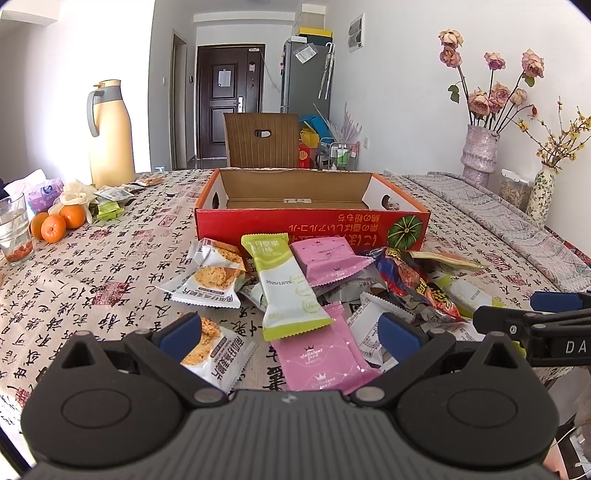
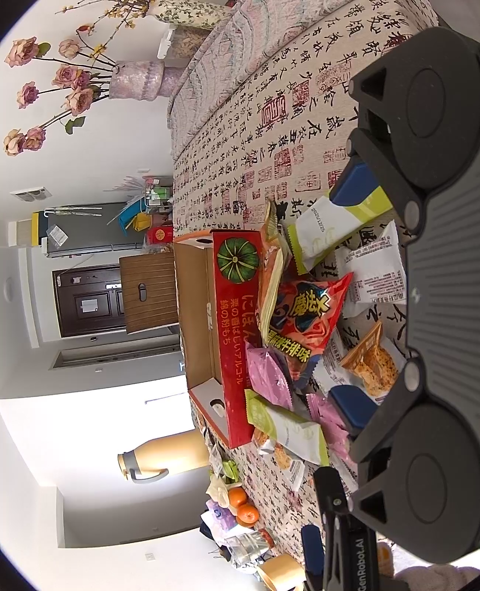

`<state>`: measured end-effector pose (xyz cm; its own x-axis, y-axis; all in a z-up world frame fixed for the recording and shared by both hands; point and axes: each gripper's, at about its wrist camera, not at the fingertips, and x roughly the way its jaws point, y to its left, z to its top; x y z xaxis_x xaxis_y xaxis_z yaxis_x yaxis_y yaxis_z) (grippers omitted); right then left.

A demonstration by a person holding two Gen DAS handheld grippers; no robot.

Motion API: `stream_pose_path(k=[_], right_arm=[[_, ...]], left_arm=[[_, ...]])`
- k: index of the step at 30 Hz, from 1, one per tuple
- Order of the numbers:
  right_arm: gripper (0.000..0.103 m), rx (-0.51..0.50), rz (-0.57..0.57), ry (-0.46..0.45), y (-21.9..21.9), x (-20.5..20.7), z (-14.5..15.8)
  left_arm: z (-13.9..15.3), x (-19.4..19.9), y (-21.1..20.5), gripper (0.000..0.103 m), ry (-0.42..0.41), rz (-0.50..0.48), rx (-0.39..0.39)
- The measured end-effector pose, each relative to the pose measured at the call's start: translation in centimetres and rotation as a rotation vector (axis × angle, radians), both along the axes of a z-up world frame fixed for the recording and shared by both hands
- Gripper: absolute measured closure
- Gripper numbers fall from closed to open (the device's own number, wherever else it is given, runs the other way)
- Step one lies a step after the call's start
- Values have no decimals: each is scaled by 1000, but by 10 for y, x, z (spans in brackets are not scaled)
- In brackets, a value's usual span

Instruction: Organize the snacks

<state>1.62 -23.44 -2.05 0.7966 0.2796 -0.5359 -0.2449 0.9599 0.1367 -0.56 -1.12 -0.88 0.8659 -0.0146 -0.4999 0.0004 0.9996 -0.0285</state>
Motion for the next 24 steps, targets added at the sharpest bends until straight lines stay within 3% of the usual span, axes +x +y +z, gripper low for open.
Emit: stream_pose_path(k=[5, 7, 9, 12, 14, 24], right_arm=[[1, -15, 8, 9, -2, 3, -4], [10, -18, 10, 18, -3, 4, -8], [27, -26, 12, 32, -4, 6, -12], [43, -43, 21, 55, -5, 9, -19], [48, -52, 27, 74, -5, 12, -26], [49, -97, 46, 115, 2, 36, -45]], left_arm=[[-2, 3, 3, 0, 12, 5, -8], [-3, 5, 4, 0, 19, 6, -10], [-3, 7, 4, 0, 25, 6, -10], [-5, 9, 5, 0, 33, 8, -11], [-6, 11, 5, 0, 40, 10, -11], [-10, 17, 4, 0, 60, 19, -4]])
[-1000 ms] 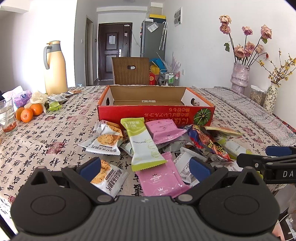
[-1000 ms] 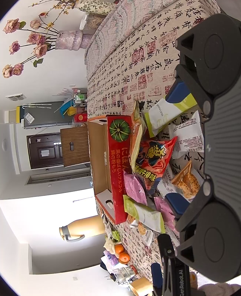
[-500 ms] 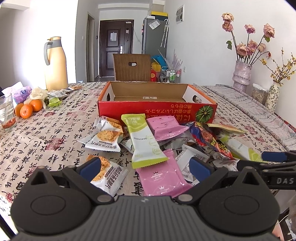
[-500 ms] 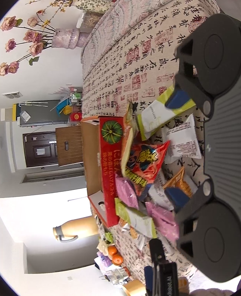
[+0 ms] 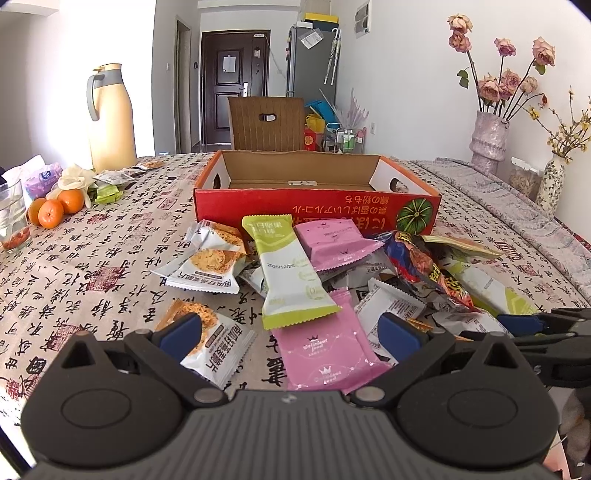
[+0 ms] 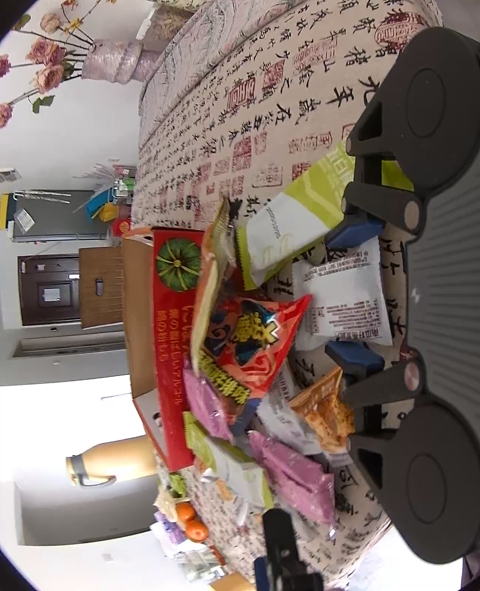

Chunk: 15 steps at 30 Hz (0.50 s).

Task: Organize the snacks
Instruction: 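Grasp the white packet with the right tool while the left tool grasps the pink packet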

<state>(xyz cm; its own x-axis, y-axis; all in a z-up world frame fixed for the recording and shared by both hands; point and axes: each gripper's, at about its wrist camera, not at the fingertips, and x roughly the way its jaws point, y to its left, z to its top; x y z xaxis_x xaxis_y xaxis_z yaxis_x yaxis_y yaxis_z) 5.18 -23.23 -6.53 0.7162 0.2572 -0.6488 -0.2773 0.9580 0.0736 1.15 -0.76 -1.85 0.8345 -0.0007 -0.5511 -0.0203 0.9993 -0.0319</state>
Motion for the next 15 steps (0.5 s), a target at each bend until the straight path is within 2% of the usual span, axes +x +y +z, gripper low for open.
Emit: stream_pose_path(k=[5, 15], right_arm=[[62, -30, 23, -34, 5, -1, -1], [63, -14, 6, -109, -9, -20, 14]], left_arm=[[-3, 3, 0, 0, 18, 6, -2], [-10, 14, -7, 1, 72, -12, -17]])
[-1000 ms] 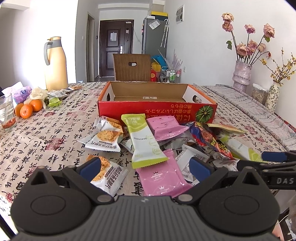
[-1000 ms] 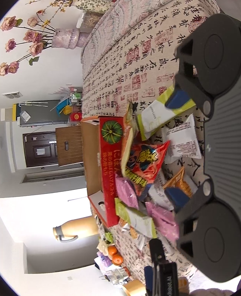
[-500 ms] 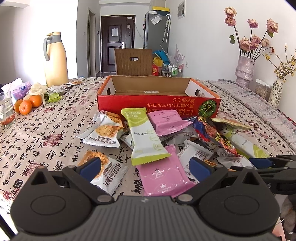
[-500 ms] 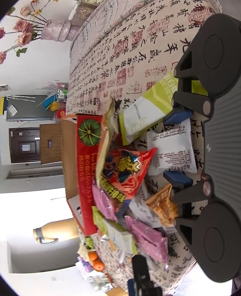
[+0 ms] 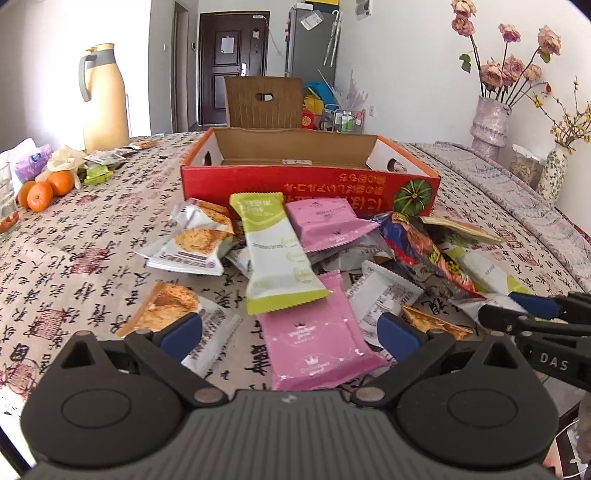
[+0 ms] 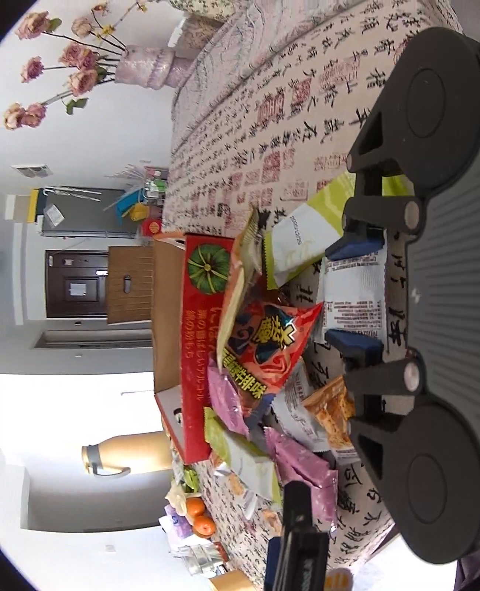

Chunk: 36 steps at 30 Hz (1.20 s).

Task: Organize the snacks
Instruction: 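Grasp the white packet with the right tool while the left tool grasps the pink packet, then carry both packets into the cardboard box and open both tools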

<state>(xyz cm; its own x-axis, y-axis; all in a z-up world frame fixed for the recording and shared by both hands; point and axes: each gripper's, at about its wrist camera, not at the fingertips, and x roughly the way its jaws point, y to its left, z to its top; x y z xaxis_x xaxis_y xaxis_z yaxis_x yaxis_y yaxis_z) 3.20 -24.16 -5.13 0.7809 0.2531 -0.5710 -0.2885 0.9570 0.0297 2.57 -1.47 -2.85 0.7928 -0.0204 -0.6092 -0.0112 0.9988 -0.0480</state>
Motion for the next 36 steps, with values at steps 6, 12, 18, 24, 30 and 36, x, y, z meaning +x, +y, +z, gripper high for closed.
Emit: stream_pose_path(k=[6, 12, 18, 24, 30, 36], right_arm=[[63, 4, -2, -26, -9, -9, 3], [63, 6, 11, -5, -9, -8, -5], [63, -13, 23, 26, -2, -2, -14], [59, -54, 16, 39, 7, 5, -18], [63, -38, 23, 23, 4, -6, -12], [63, -36, -5, -17, -2, -29, -2]], left_arm=[[-9, 11, -8, 18, 53, -4, -11], [-15, 23, -8, 36, 106, 35, -32], [-18, 25, -9, 41, 120, 42, -28], [-15, 18, -9, 41, 105, 27, -24], [-13, 8, -8, 41, 89, 6, -31], [-7, -8, -12, 41, 58, -37, -31]])
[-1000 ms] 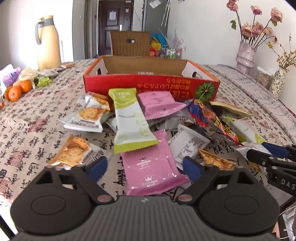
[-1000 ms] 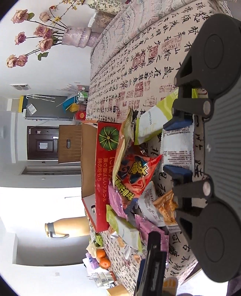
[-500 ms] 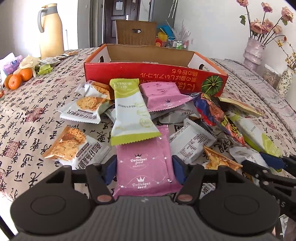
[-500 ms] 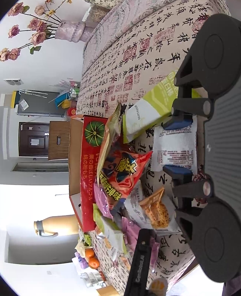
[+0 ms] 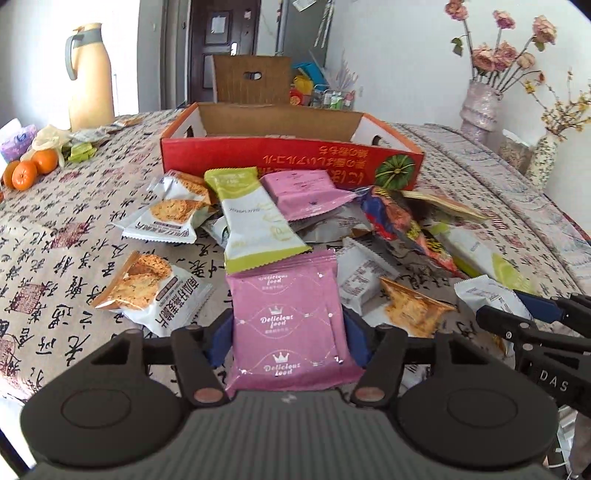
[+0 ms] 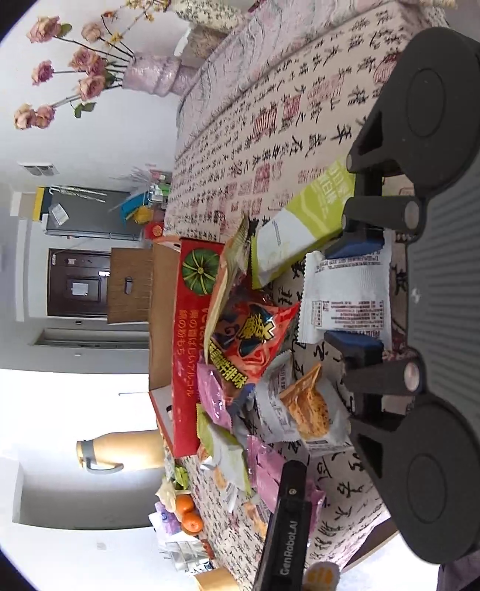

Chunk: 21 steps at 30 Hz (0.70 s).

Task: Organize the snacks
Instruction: 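Carry both packets into the cardboard box and open both tools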

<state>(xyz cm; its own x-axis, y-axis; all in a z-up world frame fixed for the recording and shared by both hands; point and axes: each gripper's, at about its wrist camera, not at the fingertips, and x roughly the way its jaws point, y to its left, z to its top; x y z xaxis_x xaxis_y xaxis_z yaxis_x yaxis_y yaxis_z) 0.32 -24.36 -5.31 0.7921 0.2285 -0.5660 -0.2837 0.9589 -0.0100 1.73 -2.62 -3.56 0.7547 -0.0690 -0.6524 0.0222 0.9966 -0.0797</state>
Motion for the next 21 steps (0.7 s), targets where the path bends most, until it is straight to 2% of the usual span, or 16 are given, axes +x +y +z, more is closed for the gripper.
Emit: stream_pose_path(k=[10, 15, 21], right_arm=[[63, 32, -9, -110, -10, -19, 34], [63, 44, 2, -155, -8, -3, 51], [63, 45, 12, -178, -4, 34, 68]], left_arm=[[19, -20, -2, 41, -88, -40, 10], [27, -13, -1, 41, -109, -36, 16], [43, 10, 5, 41, -139, -19, 24]])
